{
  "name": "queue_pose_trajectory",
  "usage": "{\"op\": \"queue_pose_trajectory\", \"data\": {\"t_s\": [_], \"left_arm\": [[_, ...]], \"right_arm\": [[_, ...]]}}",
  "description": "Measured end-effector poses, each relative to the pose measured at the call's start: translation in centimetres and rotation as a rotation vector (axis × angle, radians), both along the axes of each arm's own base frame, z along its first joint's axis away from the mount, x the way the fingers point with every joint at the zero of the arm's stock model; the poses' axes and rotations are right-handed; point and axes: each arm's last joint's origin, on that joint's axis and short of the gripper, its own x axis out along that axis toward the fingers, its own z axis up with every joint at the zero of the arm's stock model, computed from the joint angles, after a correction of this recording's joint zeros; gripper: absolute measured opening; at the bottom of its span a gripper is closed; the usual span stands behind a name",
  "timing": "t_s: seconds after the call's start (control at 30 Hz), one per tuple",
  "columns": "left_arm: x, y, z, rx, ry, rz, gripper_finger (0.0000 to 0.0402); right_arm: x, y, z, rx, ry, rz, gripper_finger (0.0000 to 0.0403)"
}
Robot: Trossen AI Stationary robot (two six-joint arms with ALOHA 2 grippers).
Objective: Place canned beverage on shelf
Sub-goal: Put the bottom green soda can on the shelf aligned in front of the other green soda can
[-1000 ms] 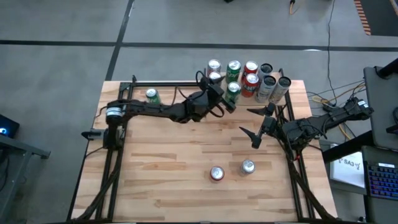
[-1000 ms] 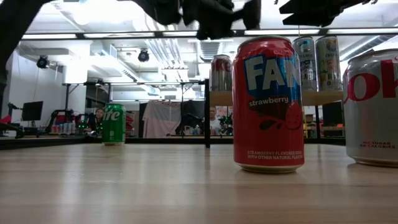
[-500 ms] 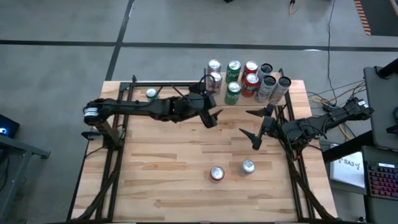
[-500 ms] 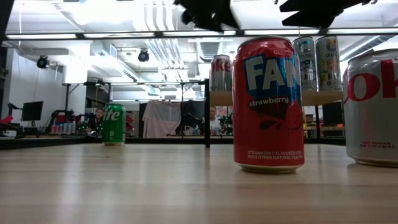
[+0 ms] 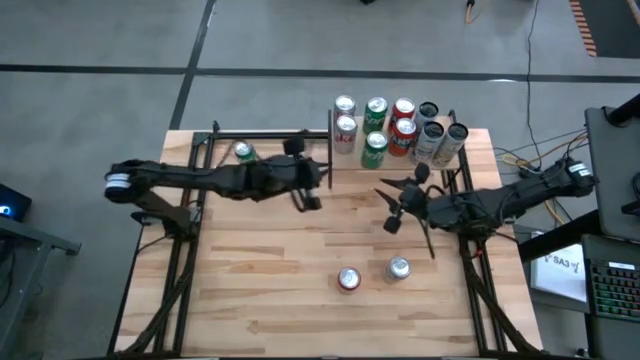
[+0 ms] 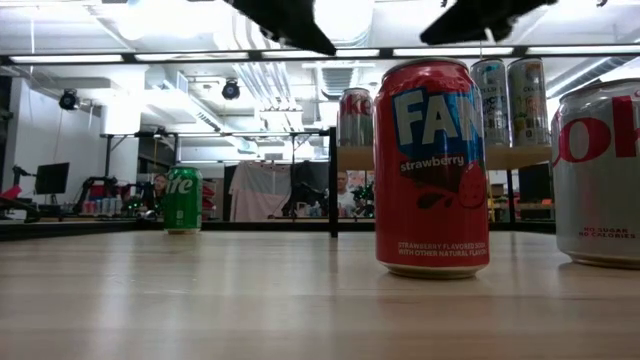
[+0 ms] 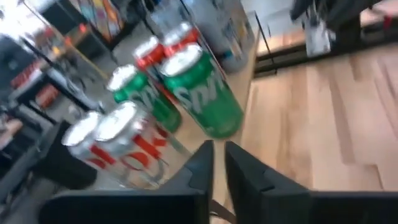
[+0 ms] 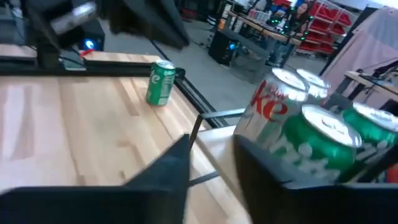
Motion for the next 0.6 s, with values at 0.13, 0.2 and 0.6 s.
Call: {"op": "queue_pose_trajectory", "data": {"t_s": [0.13, 0.2, 0.6], "left_arm": [[-3.0, 0.6, 0.4, 0.047, -0.125, -0.041, 0.0017], [-4.4, 0.6, 0.3, 0.073, -0.204, -0.073, 0.0014], [-9.6, 0.0, -2.7, 0.192, -0.301, -0.199, 0.0001]], "right_arm": [[1.7, -0.2, 1.3, -0.028, 0.073, -0.024, 0.0024], [2.5, -0.4, 2.1, -0.012, 0.114, -0.049, 0.0016], [4.2, -2.3, 6.5, 0.261, 0.338, -0.234, 0.0009]]}}
